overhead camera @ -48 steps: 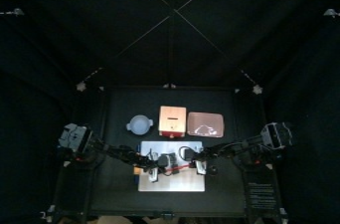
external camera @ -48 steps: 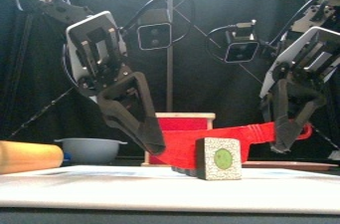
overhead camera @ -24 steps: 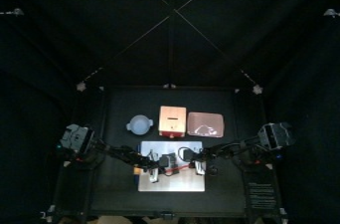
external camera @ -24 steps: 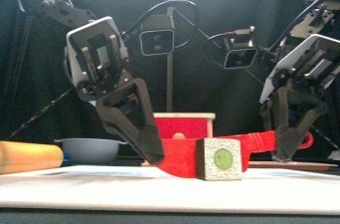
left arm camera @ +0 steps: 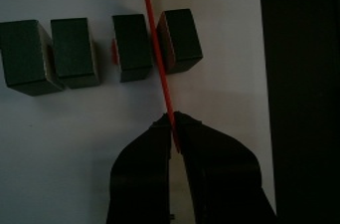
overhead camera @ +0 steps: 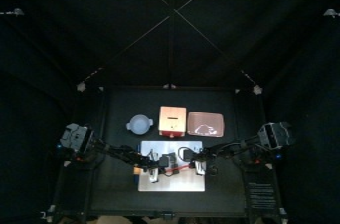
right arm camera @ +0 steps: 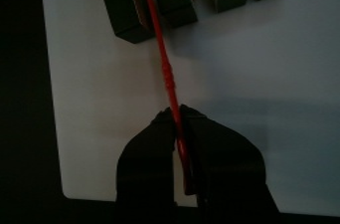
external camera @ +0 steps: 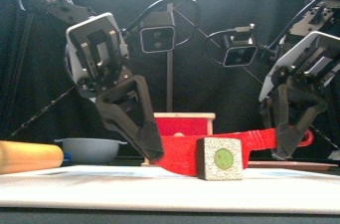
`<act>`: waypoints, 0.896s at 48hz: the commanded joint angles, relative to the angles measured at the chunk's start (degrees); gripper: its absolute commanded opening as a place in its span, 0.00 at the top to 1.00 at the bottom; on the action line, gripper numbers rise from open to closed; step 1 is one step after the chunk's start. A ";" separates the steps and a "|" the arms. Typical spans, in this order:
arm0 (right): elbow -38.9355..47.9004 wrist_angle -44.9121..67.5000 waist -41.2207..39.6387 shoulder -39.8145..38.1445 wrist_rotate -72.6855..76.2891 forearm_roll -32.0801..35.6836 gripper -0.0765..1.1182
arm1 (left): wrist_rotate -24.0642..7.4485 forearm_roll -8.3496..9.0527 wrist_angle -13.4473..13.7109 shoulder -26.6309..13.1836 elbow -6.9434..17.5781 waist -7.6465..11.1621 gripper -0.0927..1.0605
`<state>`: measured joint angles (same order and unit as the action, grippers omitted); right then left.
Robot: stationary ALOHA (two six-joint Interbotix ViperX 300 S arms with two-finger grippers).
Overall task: Place sushi on board then cut the sushi with the knife then place the pieces on the plate
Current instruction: Cut the sushi into 4 pieces
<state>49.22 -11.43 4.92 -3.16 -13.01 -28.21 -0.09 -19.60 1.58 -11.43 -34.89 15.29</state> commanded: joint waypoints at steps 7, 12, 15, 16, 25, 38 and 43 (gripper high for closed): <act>-0.44 0.35 -0.88 -4.31 0.44 0.97 0.82 | -0.09 1.49 0.35 3.34 0.97 1.58 0.52; -0.35 0.35 -0.97 -5.54 0.44 0.97 0.82 | -0.18 1.85 0.35 4.31 1.14 1.49 0.52; -0.18 0.35 -0.97 -6.42 0.35 1.14 0.82 | -0.18 2.64 0.35 5.27 1.49 1.49 0.52; -0.18 0.18 -0.97 -6.68 0.44 1.14 0.82 | -0.18 2.90 0.35 5.54 1.58 1.49 0.52; 0.26 -0.53 -0.97 -10.28 0.44 1.93 0.82 | -0.18 6.15 0.35 7.73 1.67 1.49 0.52; 1.76 -0.70 -1.05 -17.05 0.35 2.11 0.82 | -0.18 9.76 0.53 9.32 1.67 -0.35 0.51; 1.93 -0.97 -1.05 -17.67 0.44 1.67 0.82 | -0.18 10.81 0.97 9.58 2.11 -1.32 0.50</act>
<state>51.59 -12.48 4.92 -19.16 -12.92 -26.28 -0.09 -9.58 2.55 -3.34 -34.63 13.89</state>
